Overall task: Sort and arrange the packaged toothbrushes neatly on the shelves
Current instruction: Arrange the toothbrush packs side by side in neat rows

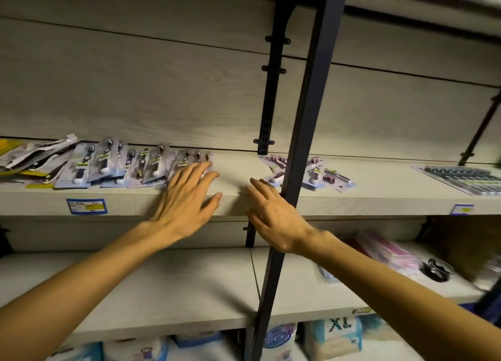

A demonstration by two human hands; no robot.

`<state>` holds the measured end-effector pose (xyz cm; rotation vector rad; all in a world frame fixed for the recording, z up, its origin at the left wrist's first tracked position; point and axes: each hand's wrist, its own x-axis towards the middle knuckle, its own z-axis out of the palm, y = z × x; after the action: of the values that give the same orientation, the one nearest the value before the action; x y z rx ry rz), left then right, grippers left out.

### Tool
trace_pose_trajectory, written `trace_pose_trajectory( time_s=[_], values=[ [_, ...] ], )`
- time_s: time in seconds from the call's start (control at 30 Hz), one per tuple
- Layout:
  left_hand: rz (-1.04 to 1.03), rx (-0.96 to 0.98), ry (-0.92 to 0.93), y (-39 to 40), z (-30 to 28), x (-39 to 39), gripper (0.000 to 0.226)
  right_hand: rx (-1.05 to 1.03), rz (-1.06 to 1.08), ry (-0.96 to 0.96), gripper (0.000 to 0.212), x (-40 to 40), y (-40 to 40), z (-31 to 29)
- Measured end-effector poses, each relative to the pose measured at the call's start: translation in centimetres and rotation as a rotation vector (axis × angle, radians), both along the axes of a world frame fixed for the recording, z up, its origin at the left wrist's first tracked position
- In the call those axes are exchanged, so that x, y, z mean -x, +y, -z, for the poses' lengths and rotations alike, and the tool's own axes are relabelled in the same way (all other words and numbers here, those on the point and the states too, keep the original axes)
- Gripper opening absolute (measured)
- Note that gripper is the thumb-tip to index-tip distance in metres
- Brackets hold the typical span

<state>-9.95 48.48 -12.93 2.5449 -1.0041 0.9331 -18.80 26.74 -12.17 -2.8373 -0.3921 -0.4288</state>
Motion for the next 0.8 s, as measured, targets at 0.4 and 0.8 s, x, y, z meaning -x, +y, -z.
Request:
trace_pose_trajectory(
  time_s=[0.4, 0.8],
  values=[
    [0.285, -0.156, -0.250, -14.7, -2.3, 11.2, 0.020, -0.040, 0.169, -0.117, 0.038, 11.6, -16.8, -1.4],
    [-0.162, -0.289, 0.216, -27.9, -4.5, 6.8, 0.065, 0.026, 0.244, -0.193, 0.046, 7.3, -25.5, -2.4]
  ],
)
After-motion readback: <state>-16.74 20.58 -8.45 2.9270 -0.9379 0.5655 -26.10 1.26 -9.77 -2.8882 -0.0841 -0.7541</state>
